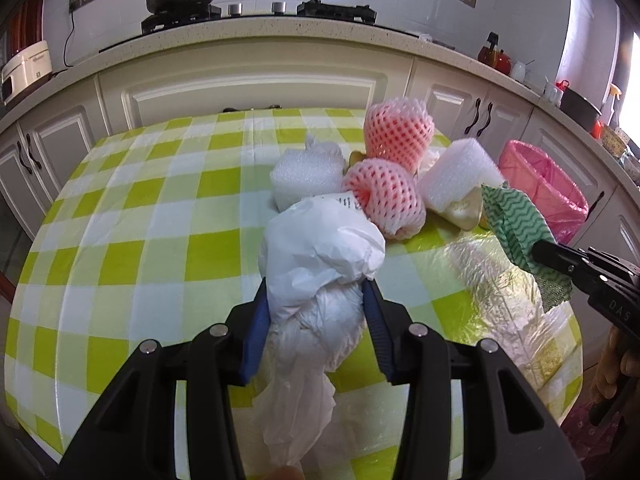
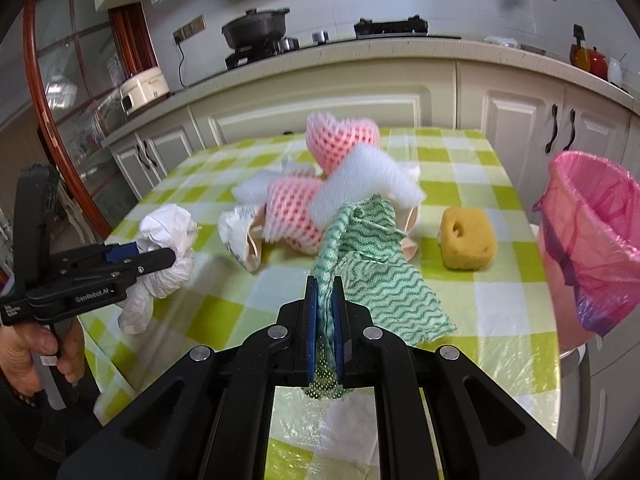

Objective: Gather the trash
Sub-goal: 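Carry cloth and bag to the pink bin and open both tools, then return to the table and grasp white foam blocks with both tools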

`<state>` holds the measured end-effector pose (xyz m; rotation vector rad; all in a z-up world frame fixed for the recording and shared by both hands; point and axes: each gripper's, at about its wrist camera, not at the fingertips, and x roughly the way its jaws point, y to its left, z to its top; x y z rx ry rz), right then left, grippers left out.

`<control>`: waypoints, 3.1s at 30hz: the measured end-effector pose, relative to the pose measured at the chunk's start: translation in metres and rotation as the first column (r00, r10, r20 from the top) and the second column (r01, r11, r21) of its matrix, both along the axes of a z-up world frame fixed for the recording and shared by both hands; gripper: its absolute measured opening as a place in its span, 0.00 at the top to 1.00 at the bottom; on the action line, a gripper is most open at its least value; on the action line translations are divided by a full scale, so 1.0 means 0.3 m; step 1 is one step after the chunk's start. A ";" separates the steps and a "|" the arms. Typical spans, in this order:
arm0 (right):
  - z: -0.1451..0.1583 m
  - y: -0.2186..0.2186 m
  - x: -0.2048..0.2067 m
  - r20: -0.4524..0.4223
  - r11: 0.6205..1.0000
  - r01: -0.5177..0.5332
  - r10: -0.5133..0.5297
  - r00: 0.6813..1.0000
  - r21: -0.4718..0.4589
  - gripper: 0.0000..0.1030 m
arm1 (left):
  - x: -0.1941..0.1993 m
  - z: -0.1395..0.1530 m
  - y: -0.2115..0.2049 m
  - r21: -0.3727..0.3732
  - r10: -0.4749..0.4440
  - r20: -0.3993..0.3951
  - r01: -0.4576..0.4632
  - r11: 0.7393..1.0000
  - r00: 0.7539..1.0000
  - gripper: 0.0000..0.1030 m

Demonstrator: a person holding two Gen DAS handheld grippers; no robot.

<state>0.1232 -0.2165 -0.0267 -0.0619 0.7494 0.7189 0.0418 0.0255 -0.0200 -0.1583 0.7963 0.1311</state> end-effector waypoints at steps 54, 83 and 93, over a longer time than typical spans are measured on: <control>0.180 -0.809 0.818 0.050 0.911 0.412 -0.413 0.909 0.038 0.91 | 1.080 0.232 -1.069 -0.046 -0.451 0.093 0.457 0.888 0.887 0.55; 0.161 -0.805 0.697 0.123 0.881 0.474 -0.470 0.874 -0.006 0.40 | 0.821 0.292 -0.716 -0.009 -0.318 0.180 0.325 0.946 0.931 0.23; 0.184 -0.529 0.461 0.177 0.927 0.374 -0.374 0.911 0.032 0.18 | 0.533 0.310 -0.322 0.059 -0.134 0.209 0.124 0.991 0.969 0.21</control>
